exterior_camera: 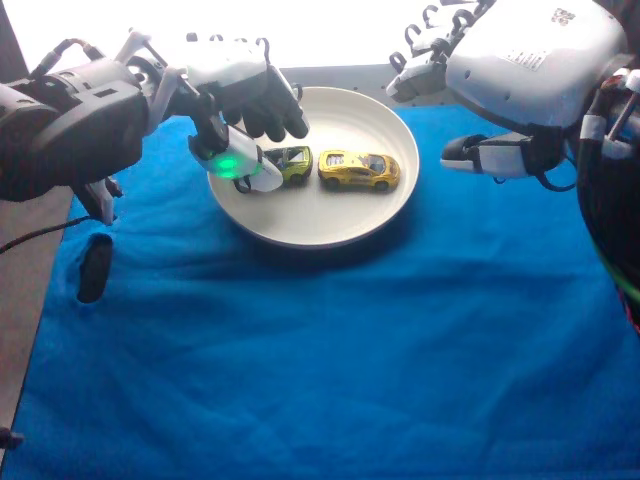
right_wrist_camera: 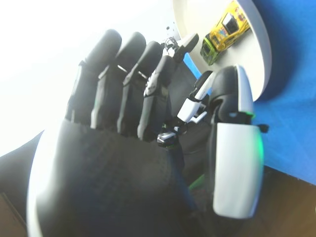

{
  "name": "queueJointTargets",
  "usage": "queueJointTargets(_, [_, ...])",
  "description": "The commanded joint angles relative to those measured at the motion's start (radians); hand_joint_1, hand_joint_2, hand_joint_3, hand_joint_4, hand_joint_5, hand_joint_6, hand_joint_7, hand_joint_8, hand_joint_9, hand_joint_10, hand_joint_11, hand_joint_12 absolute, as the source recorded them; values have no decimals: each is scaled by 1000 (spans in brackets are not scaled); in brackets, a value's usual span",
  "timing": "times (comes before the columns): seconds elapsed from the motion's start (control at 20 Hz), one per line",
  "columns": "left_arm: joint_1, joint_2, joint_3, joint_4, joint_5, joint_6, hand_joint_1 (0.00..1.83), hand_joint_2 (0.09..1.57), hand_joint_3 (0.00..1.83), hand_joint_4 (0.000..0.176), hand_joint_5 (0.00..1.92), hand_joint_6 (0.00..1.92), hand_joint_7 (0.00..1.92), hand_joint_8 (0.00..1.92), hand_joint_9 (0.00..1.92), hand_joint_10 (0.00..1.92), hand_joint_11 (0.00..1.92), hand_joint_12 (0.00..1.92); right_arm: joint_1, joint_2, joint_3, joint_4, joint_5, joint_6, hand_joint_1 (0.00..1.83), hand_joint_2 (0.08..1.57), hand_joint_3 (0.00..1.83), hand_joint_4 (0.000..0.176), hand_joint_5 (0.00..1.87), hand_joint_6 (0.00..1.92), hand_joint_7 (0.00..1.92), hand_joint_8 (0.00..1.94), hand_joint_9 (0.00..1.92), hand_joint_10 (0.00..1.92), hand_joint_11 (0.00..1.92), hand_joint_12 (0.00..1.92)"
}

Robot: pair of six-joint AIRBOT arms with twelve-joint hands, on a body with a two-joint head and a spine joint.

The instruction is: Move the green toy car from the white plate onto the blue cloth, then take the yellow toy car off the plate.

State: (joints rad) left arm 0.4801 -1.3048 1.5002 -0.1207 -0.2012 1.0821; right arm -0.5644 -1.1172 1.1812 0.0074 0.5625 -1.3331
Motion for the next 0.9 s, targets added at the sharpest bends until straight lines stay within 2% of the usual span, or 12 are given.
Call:
queueJointTargets(0.0, [-4,-3,4,-1,-104,0,1088,1011,0,0,806,42,782,322,569,915,326,1583,16,-2,-2,-3,121,-5,1093,1002,0,0,763,55,623,781,506,1195,337,1693])
queueJointTargets(0.05, [-4,-3,4,-2,-104,0,1104,1025,4,0,804,41,773,318,555,917,317,1583,16,-2,-2,-3,121,-5,1097,998,0,0,775,60,637,849,534,1266,394,1730])
queueJointTargets(0.2, [-2,-6,7,-4,-103,0,1135,1053,8,0,789,32,772,308,588,899,377,1545,16,-2,-2,-3,121,-5,1065,1006,1,0,758,51,606,877,507,1265,342,1740])
queueJointTargets(0.25, [0,-9,10,-5,-100,0,1177,1065,3,0,789,25,786,256,624,786,393,1470,16,-2,-2,-3,121,-5,1058,1003,0,0,757,38,649,720,527,1138,333,1685])
queueJointTargets(0.45, [3,-17,20,-9,-91,0,1171,1054,0,0,792,23,807,248,669,792,451,1482,16,-2,-4,-3,121,-5,1082,1006,1,0,728,14,674,646,522,1128,312,1703])
queueJointTargets(0.55, [5,-21,26,-9,-86,0,1162,1045,0,0,767,7,809,182,660,699,421,1435,16,-2,-4,-3,121,-5,1069,1005,0,0,741,12,703,587,538,1094,326,1661])
queueJointTargets(0.6, [6,-22,28,-10,-84,0,1155,1034,0,0,772,8,817,179,678,706,445,1444,16,-2,-4,-3,121,-5,1089,1009,1,0,761,15,724,640,558,1159,367,1714])
queueJointTargets(0.65, [7,-25,31,-12,-81,0,1148,1027,0,0,772,7,824,168,733,717,564,1414,16,-2,-5,-3,122,-5,1062,1002,0,0,767,13,712,723,564,1203,378,1722])
queueJointTargets(0.85, [11,-32,40,-16,-75,0,1133,1028,2,0,777,4,861,90,804,628,610,1354,16,-2,-6,-3,122,-5,1068,1026,3,0,778,13,695,805,556,1230,361,1743])
